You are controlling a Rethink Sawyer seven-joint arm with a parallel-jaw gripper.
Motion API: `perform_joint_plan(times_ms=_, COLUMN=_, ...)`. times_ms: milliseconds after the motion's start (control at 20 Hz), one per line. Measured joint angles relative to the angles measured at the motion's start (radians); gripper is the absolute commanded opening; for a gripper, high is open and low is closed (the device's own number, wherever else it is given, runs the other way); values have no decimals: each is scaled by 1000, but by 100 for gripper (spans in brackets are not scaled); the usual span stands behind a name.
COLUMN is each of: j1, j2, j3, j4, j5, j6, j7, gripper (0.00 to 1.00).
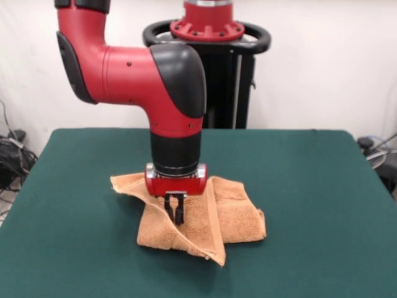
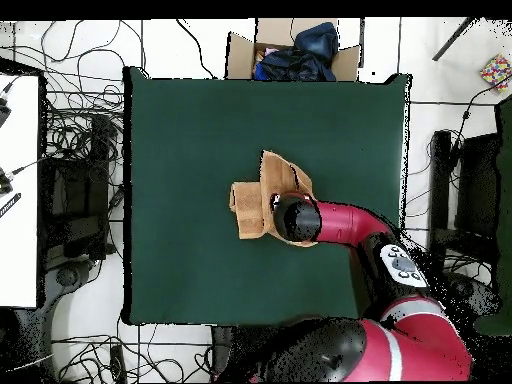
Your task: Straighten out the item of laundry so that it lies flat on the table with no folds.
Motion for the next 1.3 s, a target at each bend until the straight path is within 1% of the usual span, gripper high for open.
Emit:
perform_joint_plan(times_ms=100, j1=-17, j2=1, j3=17, j4=-1, j5=-10, j6=2, j7=0, gripper=0)
perform_joint_plan(times_ms=300, j1=-69, j2=8, j3=68, j4=-13, j5=-20, j6=49, j7=0, gripper=0)
perform_joint_plan(times_ms=550, j1=-111, j2=18, j3=119, j4=-46, j5=-24, j6=151, j7=0, gripper=0)
perform_joint_plan(times_ms=600, j1=-126, j2=21, j3=139, j4=-65, j5=-35, j6=196, j7=0, gripper=0)
perform_joint_plan(times_ms=700, j1=-136, j2=23, j3=150, j4=-80, j5=-47, j6=222, j7=0, gripper=0)
perform_joint_plan(times_ms=1000, j1=-163, j2=25, j3=172, j4=-126, j5=-96, j6=239, j7=0, gripper=0)
perform_joint_plan(times_ms=1300, j1=-180, j2=21, j3=177, j4=-140, j5=-122, j6=240, j7=0, gripper=0)
